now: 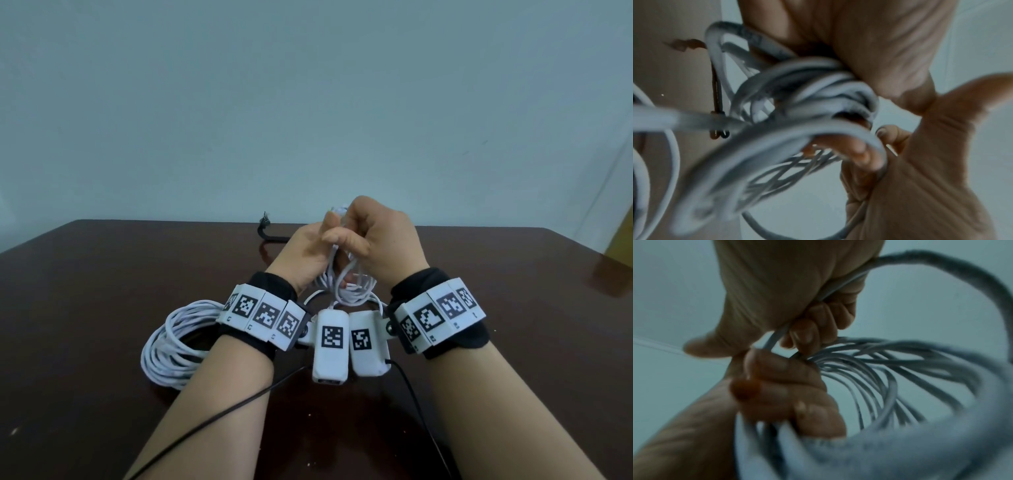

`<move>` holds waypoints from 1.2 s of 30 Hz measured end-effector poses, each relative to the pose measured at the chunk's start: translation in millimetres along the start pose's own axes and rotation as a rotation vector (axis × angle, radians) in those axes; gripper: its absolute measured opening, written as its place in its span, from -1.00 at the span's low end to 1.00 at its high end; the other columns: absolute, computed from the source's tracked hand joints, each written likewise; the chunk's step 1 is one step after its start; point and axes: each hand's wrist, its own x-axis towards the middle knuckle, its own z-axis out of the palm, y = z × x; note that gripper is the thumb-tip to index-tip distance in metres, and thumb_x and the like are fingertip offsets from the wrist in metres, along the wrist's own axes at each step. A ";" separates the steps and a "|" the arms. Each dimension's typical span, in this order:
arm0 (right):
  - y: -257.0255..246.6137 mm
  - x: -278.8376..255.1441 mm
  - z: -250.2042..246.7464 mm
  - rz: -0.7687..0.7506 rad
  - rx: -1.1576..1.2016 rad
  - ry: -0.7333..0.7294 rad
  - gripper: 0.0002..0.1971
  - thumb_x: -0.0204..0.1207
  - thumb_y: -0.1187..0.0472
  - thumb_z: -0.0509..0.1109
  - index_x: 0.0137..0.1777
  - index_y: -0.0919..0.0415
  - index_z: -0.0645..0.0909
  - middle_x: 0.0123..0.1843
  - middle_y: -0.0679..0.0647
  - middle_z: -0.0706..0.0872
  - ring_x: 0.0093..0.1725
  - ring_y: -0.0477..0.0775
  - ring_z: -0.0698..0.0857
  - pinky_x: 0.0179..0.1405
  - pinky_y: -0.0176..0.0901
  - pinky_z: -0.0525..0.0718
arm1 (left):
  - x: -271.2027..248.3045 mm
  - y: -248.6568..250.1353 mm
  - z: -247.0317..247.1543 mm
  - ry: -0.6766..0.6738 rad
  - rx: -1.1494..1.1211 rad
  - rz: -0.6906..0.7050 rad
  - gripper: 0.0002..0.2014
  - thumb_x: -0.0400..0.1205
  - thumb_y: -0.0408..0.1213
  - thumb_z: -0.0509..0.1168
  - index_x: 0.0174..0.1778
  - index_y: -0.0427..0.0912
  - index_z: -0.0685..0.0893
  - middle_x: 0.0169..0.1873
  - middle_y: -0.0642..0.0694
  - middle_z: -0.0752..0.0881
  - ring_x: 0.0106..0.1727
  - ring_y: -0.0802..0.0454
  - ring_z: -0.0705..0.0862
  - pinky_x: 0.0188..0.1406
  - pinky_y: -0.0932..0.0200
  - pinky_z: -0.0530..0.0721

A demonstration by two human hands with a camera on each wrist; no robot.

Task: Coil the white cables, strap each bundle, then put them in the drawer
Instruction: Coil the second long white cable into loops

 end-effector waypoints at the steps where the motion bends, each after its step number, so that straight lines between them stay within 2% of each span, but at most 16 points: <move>1: 1.2 -0.1 1.3 0.008 0.004 -0.003 -0.56 0.21 -0.39 0.32 -0.41 -0.04 0.32 -0.55 -0.12 0.45 -0.50 -0.01 0.47 -0.45 -0.08 0.48 | -0.2 0.6 0.4 -0.005 0.010 0.004 -0.32 0.42 0.40 -0.05 -0.42 -0.07 0.77 -0.33 -0.08 0.80 -0.15 -0.09 0.80 -0.04 0.01 0.77; 3: 2.3 0.4 3.2 0.034 0.033 -0.017 -0.55 0.17 -0.42 0.32 -0.42 -0.07 0.30 -0.60 -0.13 0.43 -0.55 -0.13 0.41 -0.47 -0.14 0.43 | -0.9 -0.4 -0.6 -0.017 0.015 0.011 -0.30 0.44 0.41 -0.09 -0.44 -0.01 0.80 -0.31 -0.21 0.79 -0.15 -0.24 0.79 -0.07 -0.12 0.78; 4: 2.9 0.6 3.0 0.049 0.072 -0.029 -0.53 0.13 -0.45 0.34 -0.41 -0.08 0.32 -0.64 -0.13 0.43 -0.58 -0.16 0.39 -0.48 -0.18 0.39 | -2.6 -0.4 -0.4 -0.028 -0.005 0.013 -0.29 0.44 0.42 -0.05 -0.39 -0.08 0.80 -0.38 -0.28 0.75 -0.31 -0.22 0.78 -0.26 -0.10 0.79; 6: 5.4 1.7 -1.2 0.066 0.169 -0.082 -0.48 0.05 -0.45 0.44 -0.31 -0.07 0.39 -0.63 -0.14 0.48 -0.60 -0.15 0.39 -0.49 -0.21 0.37 | -2.9 -5.0 -4.8 -0.048 -0.096 0.031 -0.07 0.18 0.57 0.12 -0.21 -0.38 0.69 -0.59 -0.16 0.64 -0.64 0.06 0.61 -0.60 0.23 0.63; 8: 11.2 3.0 -7.5 0.089 0.202 -0.158 -0.43 0.06 -0.27 0.58 -0.10 -0.02 0.42 -0.50 -0.12 0.54 -0.53 -0.16 0.45 -0.44 -0.22 0.44 | -1.9 -9.7 -14.0 -0.038 -0.290 0.037 -0.10 0.03 0.44 0.42 -0.13 -0.39 0.58 -0.70 -0.01 0.56 -0.73 0.23 0.46 -0.69 0.38 0.46; 11: 22.9 3.6 -9.9 0.164 0.230 -0.120 -0.30 0.17 0.11 0.70 0.23 0.00 0.37 -0.10 -0.03 0.57 -0.29 -0.06 0.56 -0.26 -0.24 0.55 | -0.3 -11.6 -29.0 0.005 -0.511 0.017 -0.42 0.02 0.01 0.71 -0.22 -0.23 0.64 -0.72 0.02 0.51 -0.77 0.21 0.35 -0.71 0.34 0.44; 13: 25.4 2.0 -6.6 0.189 0.219 -0.082 -0.14 0.20 0.11 0.68 0.45 -0.01 0.28 0.20 0.01 0.49 0.02 -0.05 0.55 -0.04 -0.29 0.57 | 0.1 -12.9 -32.4 0.000 -0.588 0.054 -0.63 0.10 -0.10 0.70 -0.40 -0.15 0.68 -0.75 0.07 0.45 -0.78 0.21 0.33 -0.71 0.35 0.46; 15: 23.7 0.5 -1.5 0.240 0.315 -0.114 -0.02 0.24 0.11 0.65 0.59 0.02 0.14 0.43 0.05 0.40 0.35 -0.05 0.46 0.25 -0.23 0.53 | -1.2 -11.4 -29.9 -0.052 -0.681 0.076 -0.65 0.18 -0.10 0.68 -0.58 -0.10 0.61 -0.80 0.09 0.36 -0.80 0.22 0.31 -0.72 0.38 0.42; 17: 19.9 -0.8 2.0 0.304 0.519 -0.177 -0.06 0.31 0.15 0.61 0.62 0.02 0.13 0.47 0.02 0.42 0.40 -0.11 0.48 0.32 -0.23 0.51 | -2.1 -10.9 -26.8 -0.123 -0.759 0.075 -0.56 0.26 -0.09 0.65 -0.64 -0.11 0.48 -0.81 0.09 0.32 -0.80 0.22 0.31 -0.73 0.40 0.41; 21: 20.1 0.5 1.0 0.300 0.664 -0.179 -0.44 0.32 0.06 0.48 0.33 0.10 0.48 0.03 -0.06 0.69 -0.04 -0.21 0.68 -0.02 -0.30 0.61 | -1.1 -11.5 -25.9 -0.213 -0.833 0.074 -0.56 0.38 -0.10 0.58 -0.61 -0.12 0.45 -0.79 0.09 0.37 -0.79 0.24 0.34 -0.74 0.38 0.42; 25: 21.4 0.7 0.4 0.302 0.699 -0.161 -0.35 0.24 -0.11 0.51 0.31 0.15 0.52 -0.01 -0.02 0.67 -0.13 -0.24 0.65 -0.12 -0.40 0.57 | -0.6 -10.1 -24.9 -0.262 -0.839 0.048 -0.54 0.38 -0.10 0.58 -0.59 -0.13 0.42 -0.78 0.09 0.37 -0.79 0.25 0.34 -0.74 0.39 0.41; 27: 20.6 1.1 1.3 0.299 0.701 -0.162 -0.36 0.10 -0.31 0.56 -0.01 0.20 0.64 -0.26 0.03 0.57 -0.31 -0.11 0.54 -0.31 -0.36 0.49 | -0.1 -8.0 -24.7 -0.244 -0.821 0.018 -0.53 0.35 -0.10 0.60 -0.58 -0.14 0.40 -0.79 0.09 0.36 -0.80 0.25 0.33 -0.74 0.40 0.41; 28: 19.7 1.5 1.7 0.312 0.709 -0.151 -0.44 0.11 -0.33 0.55 -0.20 0.17 0.60 -0.37 0.03 0.48 -0.39 -0.08 0.46 -0.40 -0.32 0.43 | 0.1 -6.8 -24.1 -0.219 -0.797 0.005 -0.52 0.32 -0.07 0.61 -0.56 -0.15 0.41 -0.79 0.09 0.35 -0.80 0.24 0.33 -0.73 0.40 0.41; 30: 19.1 2.6 2.5 0.339 0.698 -0.091 -0.58 0.37 -0.16 0.49 -0.36 0.13 0.43 -0.48 -0.01 0.35 -0.50 -0.11 0.33 -0.48 -0.27 0.31 | 0.6 -4.3 -20.6 -0.131 -0.735 -0.034 -0.51 0.25 -0.01 0.62 -0.42 -0.21 0.44 -0.78 0.09 0.34 -0.78 0.24 0.31 -0.71 0.40 0.41; 34: 20.6 3.9 5.5 0.383 0.536 0.026 -0.60 0.50 -0.04 0.42 -0.37 0.19 0.37 -0.49 0.02 0.29 -0.51 -0.06 0.28 -0.48 -0.23 0.27 | 3.1 -5.3 -12.7 0.017 -0.625 -0.092 -0.60 0.37 -0.02 0.46 -0.14 -0.26 0.54 -0.69 0.09 0.34 -0.71 0.23 0.30 -0.64 0.32 0.45; 36: 21.3 5.1 6.6 0.410 0.480 0.059 -0.56 0.48 -0.08 0.42 -0.40 0.18 0.34 -0.50 0.03 0.29 -0.50 -0.03 0.28 -0.47 -0.21 0.28 | 4.4 -9.5 -14.9 -0.011 -0.664 -0.104 -0.47 0.28 -0.06 0.59 -0.04 -0.30 0.55 -0.61 0.05 0.41 -0.65 0.21 0.36 -0.56 0.29 0.53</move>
